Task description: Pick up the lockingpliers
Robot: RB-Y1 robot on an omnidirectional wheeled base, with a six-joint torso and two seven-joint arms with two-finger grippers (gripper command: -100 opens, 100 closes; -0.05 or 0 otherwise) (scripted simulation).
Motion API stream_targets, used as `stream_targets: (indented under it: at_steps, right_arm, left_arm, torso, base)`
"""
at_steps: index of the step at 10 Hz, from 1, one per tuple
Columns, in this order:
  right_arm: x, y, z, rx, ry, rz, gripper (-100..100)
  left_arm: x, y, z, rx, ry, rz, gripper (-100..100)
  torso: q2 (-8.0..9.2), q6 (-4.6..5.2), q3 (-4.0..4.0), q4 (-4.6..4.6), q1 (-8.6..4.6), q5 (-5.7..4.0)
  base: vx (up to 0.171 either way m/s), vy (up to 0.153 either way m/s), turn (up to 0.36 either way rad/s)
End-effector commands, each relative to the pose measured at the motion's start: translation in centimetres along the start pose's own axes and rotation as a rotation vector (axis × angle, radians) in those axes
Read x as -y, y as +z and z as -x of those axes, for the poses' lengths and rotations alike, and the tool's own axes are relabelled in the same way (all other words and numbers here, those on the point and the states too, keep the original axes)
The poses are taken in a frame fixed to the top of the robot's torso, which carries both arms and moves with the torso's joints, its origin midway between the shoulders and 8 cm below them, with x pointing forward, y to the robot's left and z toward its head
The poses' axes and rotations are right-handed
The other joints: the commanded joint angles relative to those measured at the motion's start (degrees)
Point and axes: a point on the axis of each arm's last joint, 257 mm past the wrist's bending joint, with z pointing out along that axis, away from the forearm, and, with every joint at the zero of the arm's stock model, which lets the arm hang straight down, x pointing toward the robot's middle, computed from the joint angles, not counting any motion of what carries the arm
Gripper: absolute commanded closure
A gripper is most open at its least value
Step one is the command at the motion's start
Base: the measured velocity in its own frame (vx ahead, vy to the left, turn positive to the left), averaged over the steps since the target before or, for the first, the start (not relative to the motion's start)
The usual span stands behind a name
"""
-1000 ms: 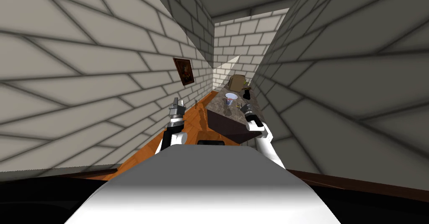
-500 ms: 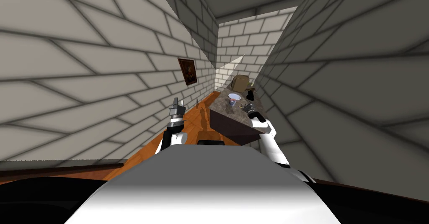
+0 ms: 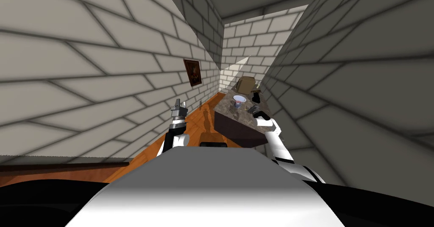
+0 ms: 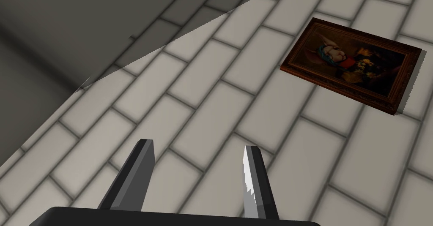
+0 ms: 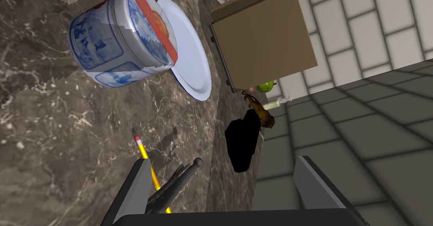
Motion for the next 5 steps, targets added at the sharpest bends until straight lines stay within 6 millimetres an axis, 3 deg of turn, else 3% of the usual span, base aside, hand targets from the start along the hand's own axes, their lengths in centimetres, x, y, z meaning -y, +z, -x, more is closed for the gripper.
stream_targets:
  at_steps: [1, 3, 4, 5]
  right_arm:
    - [-1.1, 0.8, 2.1, 0.055, 0.053, -0.021, -100]
    - [-0.4, 0.8, 3.1, 0.079, 0.057, -0.041, -100]
    - [-1.5, 1.4, 4.6, 0.126, 0.107, -0.057, -100]
    - [-0.9, 1.4, 5.6, 0.146, 0.111, -0.068, -100]
  left_arm:
    - [0.0, 0.0, 0.0, 0.0, 0.0, 0.0, 0]
    - [0.0, 0.0, 0.0, 0.0, 0.0, 0.0, 0]
    - [0.0, 0.0, 0.0, 0.0, 0.0, 0.0, 0]
    - [0.0, 0.0, 0.0, 0.0, 0.0, 0.0, 0]
  torso:
    - [0.0, 0.0, 0.0, 0.0, 0.0, 0.0]
    - [-0.02, 0.0, -0.01, -0.01, 0.02, 0.0]
    - [0.02, 0.01, 0.01, 0.0, -0.06, -0.01]
    - [0.01, -0.02, 0.01, 0.01, -0.03, -0.01]
  base:
    - [0.021, 0.054, 0.098]
    - [0.014, 0.033, 0.022]
    - [0.009, 0.033, 0.083]
    - [0.019, 0.036, 0.062]
